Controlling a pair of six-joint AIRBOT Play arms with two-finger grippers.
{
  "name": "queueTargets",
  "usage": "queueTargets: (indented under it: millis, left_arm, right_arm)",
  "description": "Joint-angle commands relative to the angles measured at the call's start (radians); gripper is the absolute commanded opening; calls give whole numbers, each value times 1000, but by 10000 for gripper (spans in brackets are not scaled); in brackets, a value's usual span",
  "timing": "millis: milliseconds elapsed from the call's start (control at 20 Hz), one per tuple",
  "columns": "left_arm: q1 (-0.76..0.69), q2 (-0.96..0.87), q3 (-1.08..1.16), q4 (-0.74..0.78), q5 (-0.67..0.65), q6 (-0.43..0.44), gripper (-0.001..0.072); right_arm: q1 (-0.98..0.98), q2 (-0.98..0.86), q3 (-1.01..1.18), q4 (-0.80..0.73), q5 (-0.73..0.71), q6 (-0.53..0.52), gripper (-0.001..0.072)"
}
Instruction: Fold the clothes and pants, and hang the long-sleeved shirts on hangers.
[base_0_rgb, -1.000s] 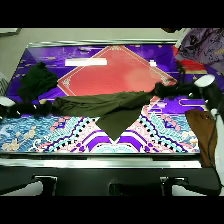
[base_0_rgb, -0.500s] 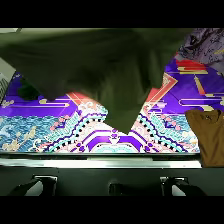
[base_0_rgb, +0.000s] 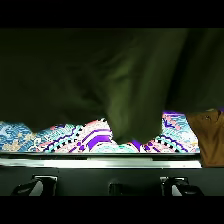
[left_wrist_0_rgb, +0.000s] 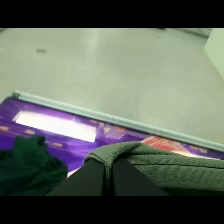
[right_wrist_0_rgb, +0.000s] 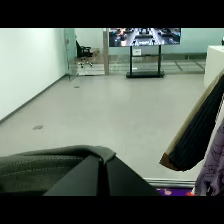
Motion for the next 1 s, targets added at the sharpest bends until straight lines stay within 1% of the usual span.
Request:
queueTargets:
  millis: [0, 150, 250, 350, 450, 600, 750, 900, 950]
  left_arm:
    - [0, -37, -69, 49, -54, -24, 17]
    - [0, -163, -213, 27, -43, 33, 17]
    - [-2, -282, -304, 24, 10, 66, 17]
    - [-14, -427, -362, 24, 88, 92, 17]
    - [-37, -593, -368, 24, 167, 100, 17]
    - [-75, -809, -353, 24, 301, 107, 17]
    - [-103, -962, -300, 24, 310, 106, 18]
    - [-127, -1024, -284, 21, 284, 105, 25]
    - [-130, -1026, -284, 16, 269, 104, 87]
  right_arm:
    - [0, -86, -33, 24, -5, 52, 26]
    - [2, -299, -57, 134, 47, 44, 26]
    - [8, -469, -57, 204, 51, 29, 26]
    - [51, -640, -57, 187, 10, 17, 26]
    - [108, -804, -57, 138, -64, 15, 26]
    - [176, -1011, -57, 74, -142, 58, 26]
    - [205, -1135, -57, 77, -129, 129, 27]
    - [207, -1179, -57, 94, -46, 165, 34]
    - [206, -1177, -57, 95, -17, 165, 83]
